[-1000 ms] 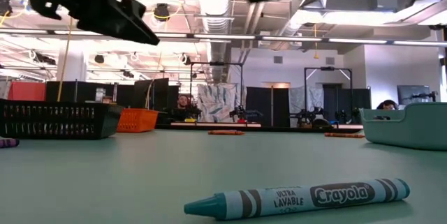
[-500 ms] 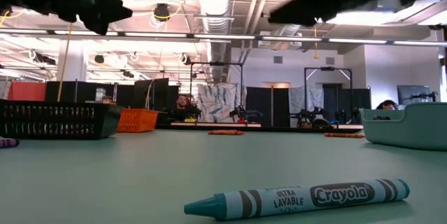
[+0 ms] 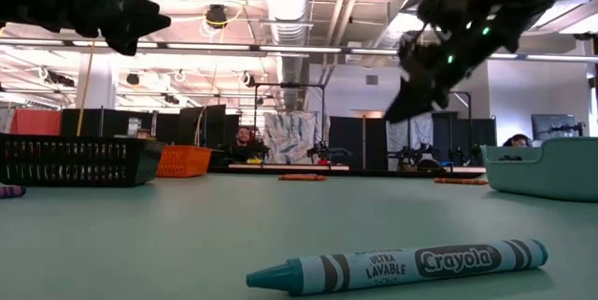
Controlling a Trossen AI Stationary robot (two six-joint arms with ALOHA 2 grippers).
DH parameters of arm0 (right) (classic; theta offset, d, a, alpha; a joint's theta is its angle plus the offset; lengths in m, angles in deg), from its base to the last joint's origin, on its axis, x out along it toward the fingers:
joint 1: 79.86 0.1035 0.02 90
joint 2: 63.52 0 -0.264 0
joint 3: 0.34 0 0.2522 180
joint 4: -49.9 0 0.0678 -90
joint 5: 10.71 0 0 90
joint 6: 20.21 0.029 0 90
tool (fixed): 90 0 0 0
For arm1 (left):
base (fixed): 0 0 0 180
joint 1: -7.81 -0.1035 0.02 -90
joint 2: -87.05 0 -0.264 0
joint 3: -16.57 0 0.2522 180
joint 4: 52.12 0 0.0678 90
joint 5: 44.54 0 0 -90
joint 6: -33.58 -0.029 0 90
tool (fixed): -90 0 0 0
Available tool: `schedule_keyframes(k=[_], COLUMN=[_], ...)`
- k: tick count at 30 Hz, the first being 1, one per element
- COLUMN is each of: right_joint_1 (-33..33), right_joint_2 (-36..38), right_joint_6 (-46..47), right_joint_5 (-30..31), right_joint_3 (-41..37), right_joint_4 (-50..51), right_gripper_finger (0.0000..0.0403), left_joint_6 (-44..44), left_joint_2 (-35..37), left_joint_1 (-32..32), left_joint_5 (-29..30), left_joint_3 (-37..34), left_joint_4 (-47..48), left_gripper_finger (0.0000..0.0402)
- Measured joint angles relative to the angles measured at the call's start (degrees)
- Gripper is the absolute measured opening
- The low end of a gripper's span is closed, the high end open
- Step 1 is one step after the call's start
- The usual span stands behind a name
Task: Sort crayons
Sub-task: Put the orange crayon into the orange bin
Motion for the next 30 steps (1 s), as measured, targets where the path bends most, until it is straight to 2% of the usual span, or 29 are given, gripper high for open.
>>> schedule_keyframes(k=[5, 10, 21, 30], right_joint_1=[-7.93, -12.56, -17.57, -18.96], right_joint_2=[-2.42, -2.94, -3.31, -12.76], right_joint_6=[-2.19, -1.73, -2.75, -7.76], right_joint_5=[-0.15, -0.33, -0.77, -1.28], right_joint_3=[1.1, 1.14, 1.17, 1.41], right_joint_4=[8.58, 15.29, 22.93, 21.38], right_gripper_finger=[0.0163, 0.0163, 0.0163, 0.0163], left_joint_6=[2.64, 3.22, 3.67, 3.67], left_joint_2=[0.02, 0.0, 0.0, 0.0], left_joint_1=[0.0, 0.0, 0.0, 0.0], left_joint_5=[0.0, 0.0, -1.57, -1.51], left_joint_3=[-0.01, -0.02, -0.02, -0.01], left_joint_4=[3.34, 5.46, 5.02, 4.76], left_gripper_finger=[0.0149, 0.0148, 0.0148, 0.0148])
